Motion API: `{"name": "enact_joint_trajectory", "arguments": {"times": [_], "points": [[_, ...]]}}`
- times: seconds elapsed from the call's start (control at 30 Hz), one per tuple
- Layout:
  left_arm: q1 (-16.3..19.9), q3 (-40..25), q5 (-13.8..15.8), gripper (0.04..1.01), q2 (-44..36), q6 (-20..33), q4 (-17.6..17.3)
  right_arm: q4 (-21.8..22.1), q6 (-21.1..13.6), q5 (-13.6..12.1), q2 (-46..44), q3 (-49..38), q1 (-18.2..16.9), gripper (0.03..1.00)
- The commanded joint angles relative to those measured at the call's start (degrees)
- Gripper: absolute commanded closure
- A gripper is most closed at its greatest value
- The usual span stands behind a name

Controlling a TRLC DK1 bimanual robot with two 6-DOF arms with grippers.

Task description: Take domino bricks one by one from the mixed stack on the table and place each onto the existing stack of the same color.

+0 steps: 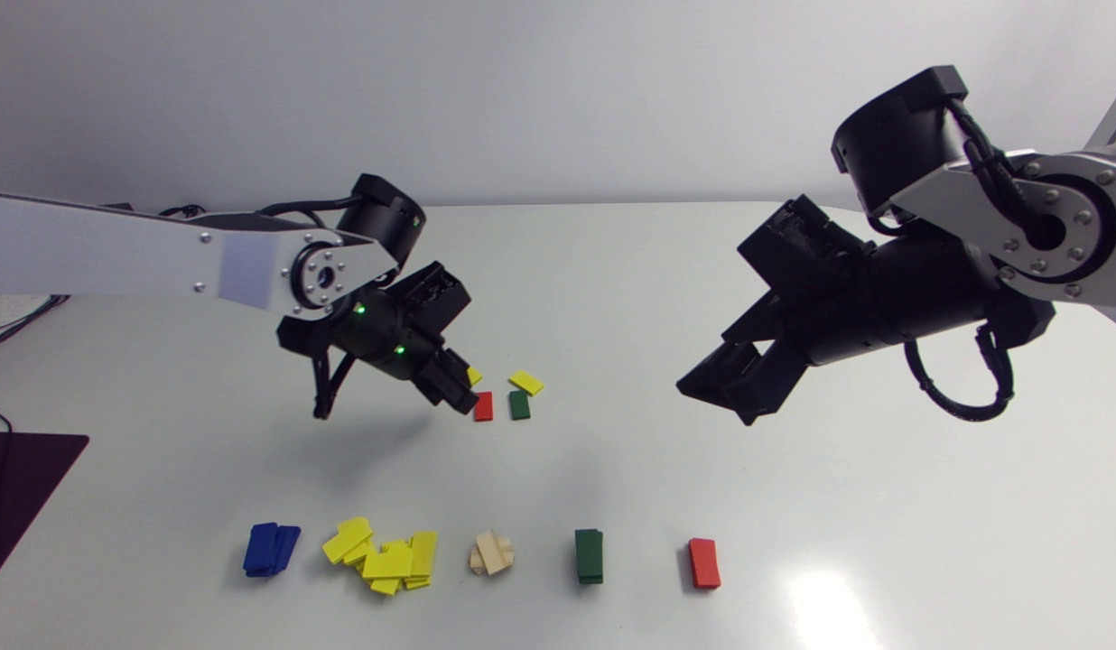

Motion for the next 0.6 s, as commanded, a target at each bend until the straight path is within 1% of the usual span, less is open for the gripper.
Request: {"name": "enact_joint_trajectory", "arguments": {"times": [0.0,0.03,0.2,0.37,0.5,0.57], "points": [[1.56,-5.29,-0.36,0.890,-4.95,0.54,-1.11,-0.18,-0.18,0.14,-0.96,-1.85,-0.15,0.066],[2.09,-6.52,-0.36,0.890,-6.18,1.07,-1.11,-0.18,-0.27,0.14,-0.96,-1.94,-0.15,0.066],[5.70,-17.16,-0.36,0.890,-15.32,4.59,-1.11,0.00,-0.09,0.14,-1.04,-1.85,0.20,0.066],[8.95,-24.81,-0.28,0.890,-22.18,7.14,-1.03,0.00,0.17,0.14,-1.04,-1.76,1.17,0.066],[9.21,-29.73,0.25,0.889,-27.63,7.49,-1.20,0.00,0.44,0.14,-1.13,-1.85,1.87,0.066],[8.42,-31.22,0.60,0.890,-30.26,7.49,-2.43,0.00,0.53,0.14,-1.22,-2.03,1.96,0.066]]}}
